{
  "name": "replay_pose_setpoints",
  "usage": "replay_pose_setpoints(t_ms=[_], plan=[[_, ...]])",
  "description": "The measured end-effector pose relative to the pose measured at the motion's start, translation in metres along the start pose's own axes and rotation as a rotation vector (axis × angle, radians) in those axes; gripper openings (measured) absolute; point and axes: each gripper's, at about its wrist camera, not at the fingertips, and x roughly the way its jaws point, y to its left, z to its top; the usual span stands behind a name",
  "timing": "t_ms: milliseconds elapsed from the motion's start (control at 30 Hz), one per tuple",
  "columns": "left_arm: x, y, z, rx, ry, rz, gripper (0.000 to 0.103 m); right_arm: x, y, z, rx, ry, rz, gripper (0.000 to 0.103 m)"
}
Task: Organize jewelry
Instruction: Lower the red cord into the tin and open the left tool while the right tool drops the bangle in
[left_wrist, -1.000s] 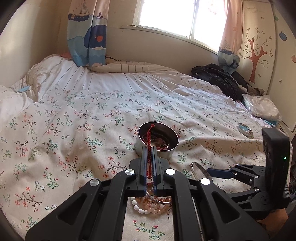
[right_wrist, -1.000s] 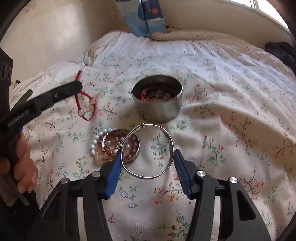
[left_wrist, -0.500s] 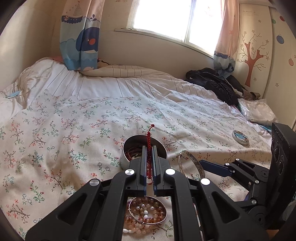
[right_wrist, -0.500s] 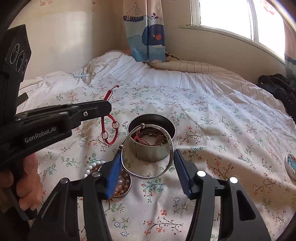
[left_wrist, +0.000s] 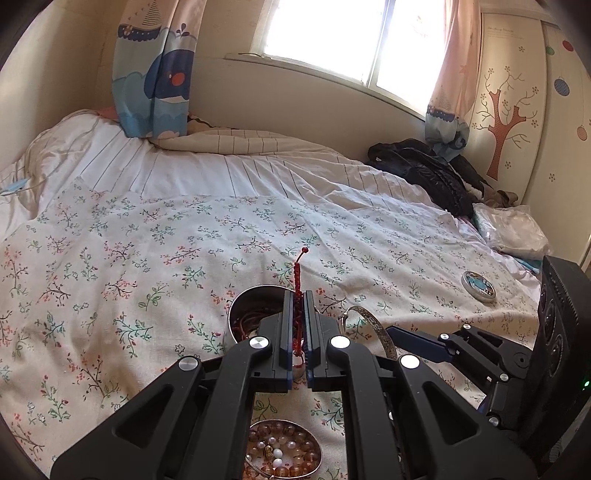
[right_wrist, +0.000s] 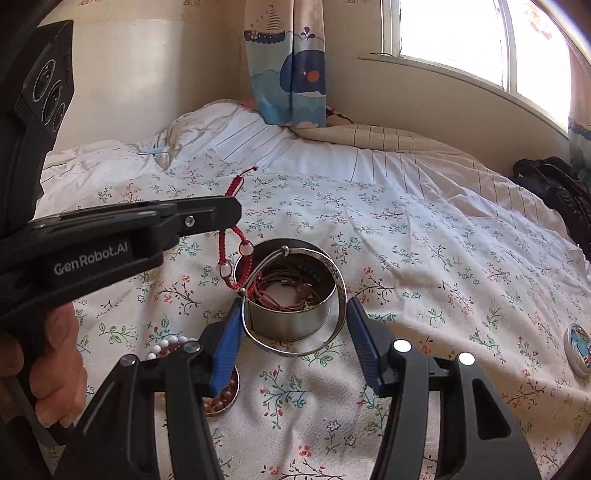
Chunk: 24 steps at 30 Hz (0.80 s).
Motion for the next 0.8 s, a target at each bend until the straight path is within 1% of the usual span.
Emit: replay_pose_setpoints(t_ms=[233, 333, 567, 600, 700, 767, 800], plan=[[0.016, -0.004, 0.005, 0.006, 0.001, 0.0, 0.005, 0.007, -0.006, 0.002, 0.001, -0.003, -0.012, 0.055], [0.024, -0.004, 0.005, 0.002, 0.006, 0.01, 0.005, 0.01, -0.007, 0.003, -0.001, -0.001, -0.016, 0.055], [0.041, 0.005, 0.002, -0.023, 0.058, 0.052, 0.006, 0.015, -0.008, 0.004, -0.005, 0.002, -0.017, 0.055], [0.042, 0.006, 0.002, -0.023, 0.064, 0.058, 0.007, 0.015, -0.009, 0.004, -0.006, 0.003, -0.017, 0.055], [0.044, 0.008, 0.001, -0.028, 0.07, 0.067, 0.017, 0.016, -0.008, 0.005, -0.011, 0.004, -0.015, 0.055], [0.044, 0.008, 0.001, -0.026, 0.072, 0.078, 0.019, 0.016, -0.007, 0.005, -0.013, 0.004, -0.015, 0.055], [0.043, 0.009, 0.001, -0.028, 0.069, 0.086, 0.022, 0.016, -0.007, 0.006, -0.014, 0.002, -0.015, 0.055]])
